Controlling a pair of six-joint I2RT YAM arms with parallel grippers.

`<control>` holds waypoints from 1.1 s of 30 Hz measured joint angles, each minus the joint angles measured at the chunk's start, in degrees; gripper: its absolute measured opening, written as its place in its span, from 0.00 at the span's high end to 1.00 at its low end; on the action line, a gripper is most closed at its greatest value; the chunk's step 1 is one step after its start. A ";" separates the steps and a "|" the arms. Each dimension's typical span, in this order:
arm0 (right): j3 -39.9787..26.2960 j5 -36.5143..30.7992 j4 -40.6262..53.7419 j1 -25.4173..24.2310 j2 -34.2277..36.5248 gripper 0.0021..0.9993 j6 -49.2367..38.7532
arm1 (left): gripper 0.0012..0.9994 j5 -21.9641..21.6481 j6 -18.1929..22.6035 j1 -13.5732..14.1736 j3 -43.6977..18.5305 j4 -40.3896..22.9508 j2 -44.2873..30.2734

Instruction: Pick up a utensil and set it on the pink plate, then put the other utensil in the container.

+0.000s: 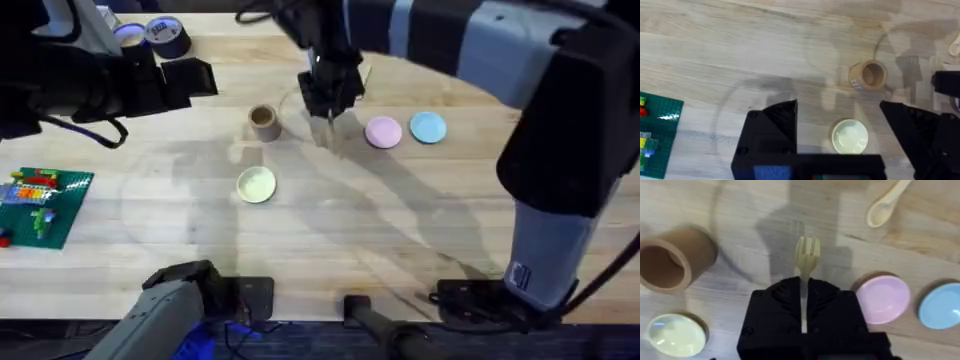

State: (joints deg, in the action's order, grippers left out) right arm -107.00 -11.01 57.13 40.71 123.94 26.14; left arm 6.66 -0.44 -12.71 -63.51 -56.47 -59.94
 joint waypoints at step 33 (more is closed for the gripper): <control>-8.51 2.77 18.40 -15.91 -13.68 0.97 -13.88 | 0.01 -0.01 0.01 0.00 0.00 -0.11 0.00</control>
State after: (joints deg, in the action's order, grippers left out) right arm -115.50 -8.24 75.52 24.80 110.25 12.25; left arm 6.65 -0.44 -12.71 -63.51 -56.58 -59.94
